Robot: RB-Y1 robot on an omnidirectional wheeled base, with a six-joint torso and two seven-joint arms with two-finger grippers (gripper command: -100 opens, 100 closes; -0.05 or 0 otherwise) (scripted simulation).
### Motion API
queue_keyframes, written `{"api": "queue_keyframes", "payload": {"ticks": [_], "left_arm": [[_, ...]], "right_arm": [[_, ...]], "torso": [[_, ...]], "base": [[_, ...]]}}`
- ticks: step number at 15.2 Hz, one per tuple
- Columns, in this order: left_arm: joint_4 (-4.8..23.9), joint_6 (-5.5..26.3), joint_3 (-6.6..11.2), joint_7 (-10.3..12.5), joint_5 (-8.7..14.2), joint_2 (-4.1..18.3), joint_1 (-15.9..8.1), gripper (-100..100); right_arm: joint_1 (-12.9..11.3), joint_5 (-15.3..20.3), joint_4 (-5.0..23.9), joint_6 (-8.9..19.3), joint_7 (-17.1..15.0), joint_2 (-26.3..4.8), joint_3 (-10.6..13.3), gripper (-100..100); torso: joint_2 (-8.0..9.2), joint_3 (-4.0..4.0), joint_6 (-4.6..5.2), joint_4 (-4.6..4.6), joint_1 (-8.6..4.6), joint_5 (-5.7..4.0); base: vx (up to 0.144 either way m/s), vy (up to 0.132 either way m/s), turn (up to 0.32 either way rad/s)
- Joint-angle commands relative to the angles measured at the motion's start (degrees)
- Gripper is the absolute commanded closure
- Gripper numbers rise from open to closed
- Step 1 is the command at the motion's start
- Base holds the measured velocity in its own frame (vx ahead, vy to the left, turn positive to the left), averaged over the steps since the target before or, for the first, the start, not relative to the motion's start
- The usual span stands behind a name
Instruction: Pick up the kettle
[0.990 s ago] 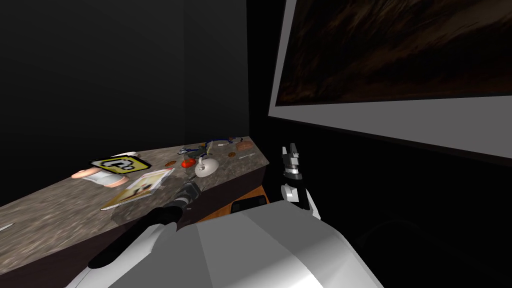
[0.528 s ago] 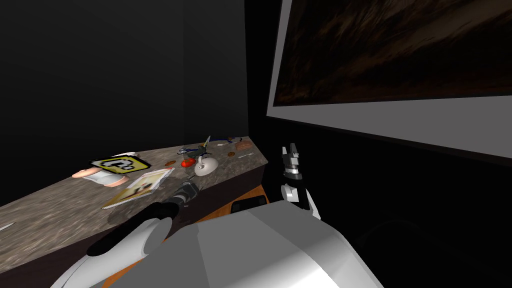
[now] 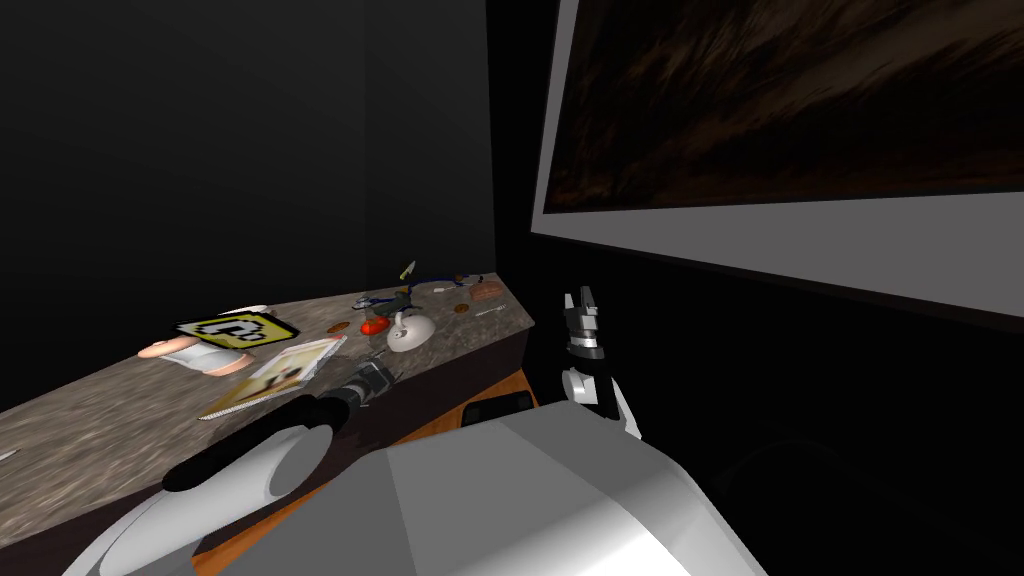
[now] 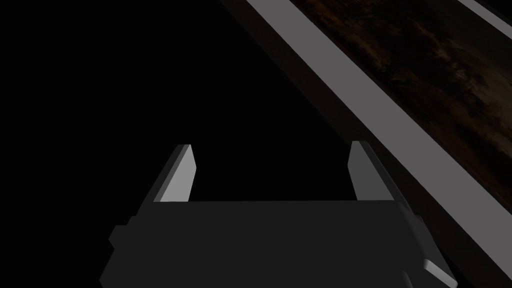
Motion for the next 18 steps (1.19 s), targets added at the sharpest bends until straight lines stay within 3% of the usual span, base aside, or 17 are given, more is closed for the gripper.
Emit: {"api": "queue_keyframes", "payload": {"ticks": [1, 9, 10, 18], "left_arm": [[0.3, 1.6, 0.93, 1.2, 1.0, 0.7, -0.8, -100], [1.6, 10.3, 5.74, 8.1, 6.1, 4.5, -6.2, -100], [1.6, 10.3, 5.74, 8.1, 6.1, 4.5, -6.2, -100], [2.8, 17.9, 9.96, 14.4, 10.7, 7.8, -11.0, -100]], "right_arm": [[0.0, 0.0, 0.0, 0.0, 0.0, 0.0, 0.0, 0], [0.0, 0.0, 0.0, 0.0, 0.0, 0.0, 0.0, 0], [0.0, 0.0, 0.0, 0.0, 0.0, 0.0, 0.0, 0], [0.0, 0.0, 0.0, 0.0, 0.0, 0.0, 0.0, 0]], "torso": [[0.00, 0.00, 0.00, 0.00, 0.00, 0.00], [-0.12, -0.07, 0.00, -0.03, -0.04, -0.01], [-0.14, -0.08, 0.00, -0.03, -0.06, -0.01], [-0.14, -0.08, -0.01, -0.03, -0.03, -0.01]], "base": [[0.005, -0.008, -0.009], [0.020, -0.012, -0.001], [0.035, -0.017, 0.006], [0.030, -0.012, 0.005]]}}
